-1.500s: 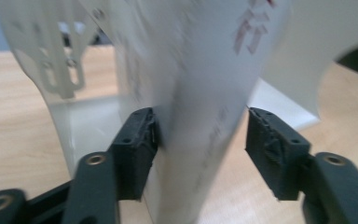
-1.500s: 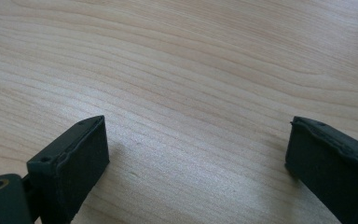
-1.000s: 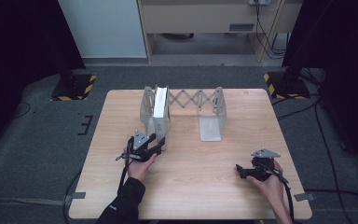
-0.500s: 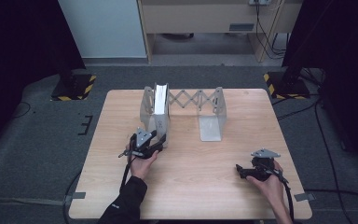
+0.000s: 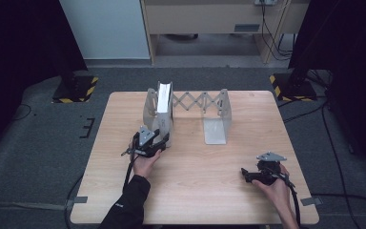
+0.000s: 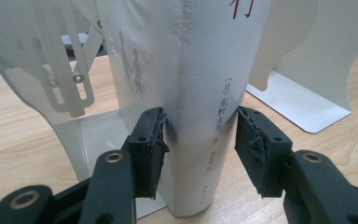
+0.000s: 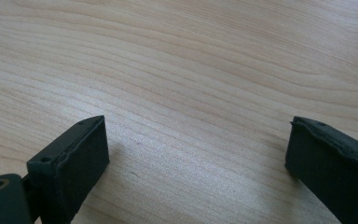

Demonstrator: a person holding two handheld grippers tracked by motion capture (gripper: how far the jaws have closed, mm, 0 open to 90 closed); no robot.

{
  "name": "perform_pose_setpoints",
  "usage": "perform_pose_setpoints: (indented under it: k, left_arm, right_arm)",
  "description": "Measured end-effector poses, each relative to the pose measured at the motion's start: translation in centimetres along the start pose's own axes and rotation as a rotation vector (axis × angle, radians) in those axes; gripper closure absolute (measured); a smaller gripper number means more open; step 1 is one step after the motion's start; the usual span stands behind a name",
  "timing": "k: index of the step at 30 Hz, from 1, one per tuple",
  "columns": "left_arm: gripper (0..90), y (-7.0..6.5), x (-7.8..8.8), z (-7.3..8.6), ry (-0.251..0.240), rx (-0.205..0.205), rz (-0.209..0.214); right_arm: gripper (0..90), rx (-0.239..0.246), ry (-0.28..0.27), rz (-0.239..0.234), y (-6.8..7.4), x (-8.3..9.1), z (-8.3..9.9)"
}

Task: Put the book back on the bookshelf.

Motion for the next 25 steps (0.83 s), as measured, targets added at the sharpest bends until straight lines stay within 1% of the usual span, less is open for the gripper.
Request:
perform_pose_setpoints:
  k: [2, 7, 9, 11, 15, 16, 18, 19, 20, 21, 22, 24, 25]
  left_arm:
    - [51.1, 0.1, -0.2, -0.1, 0.017, 0.004, 0.006]
    - [49.6, 0.1, -0.7, 0.0, 0.020, 0.017, 0.007]
    - [48.6, 0.2, -0.8, 0.2, 0.036, 0.014, -0.004]
    - [46.1, 0.4, -0.6, 0.5, 0.058, 0.023, -0.019]
    - [38.8, 0.5, 0.8, 0.5, 0.054, 0.045, -0.002]
    - [38.4, 0.5, 1.3, 0.5, 0.054, 0.051, 0.004]
    - [36.8, 0.5, 2.4, 0.9, 0.070, 0.042, 0.009]
    - [36.6, 0.5, 2.9, 1.1, 0.075, 0.046, 0.010]
    - [35.5, 0.6, 3.4, 1.5, 0.088, 0.055, 0.009]
    - [34.7, 0.6, 3.8, 1.8, 0.103, 0.074, 0.017]
    - [33.5, 0.7, 4.2, 2.2, 0.114, 0.087, 0.014]
    - [31.2, 1.0, 4.9, 2.8, 0.140, 0.103, 0.009]
    - [30.6, 1.2, 5.2, 3.2, 0.150, 0.111, 0.007]
  right_arm:
    - [6.2, 0.000, 0.000, 0.000, 0.0, 0.0, 0.0]
    - [6.2, 0.000, 0.000, 0.000, 0.0, 0.0, 0.0]
    - [6.2, 0.002, -0.001, 0.000, 0.0, 0.0, 0.0]
    - [6.2, 0.000, 0.000, 0.000, 0.0, 0.0, 0.0]
    - [6.2, 0.002, -0.001, 0.000, 0.0, 0.0, 0.0]
    - [6.2, 0.000, 0.000, 0.000, 0.0, 0.0, 0.0]
    - [6.3, 0.000, 0.000, 0.000, 0.0, 0.0, 0.0]
    - [6.5, -0.001, -0.001, 0.000, 0.0, 0.0, 0.0]
    - [7.3, -0.004, -0.002, 0.003, 0.0, 0.0, 0.0]
    - [8.7, -0.005, -0.006, 0.004, -0.1, 0.1, 0.0]
    - [10.0, -0.006, -0.006, 0.006, -0.2, 0.1, 0.0]
    - [12.6, -0.019, -0.014, 0.007, -0.2, 0.2, 0.0]
    - [13.7, -0.017, -0.020, 0.006, -0.3, 0.3, 0.0]
Point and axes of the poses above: each handheld gripper's, and its own axes: x roughly backward along the jaws, z roughly out of its underside, y roughly to its left, the point moved 9 cm from there along -x, roughly forward along the jaws, and after that the axes turned 8 degrees about x, right-handed, at the moved point
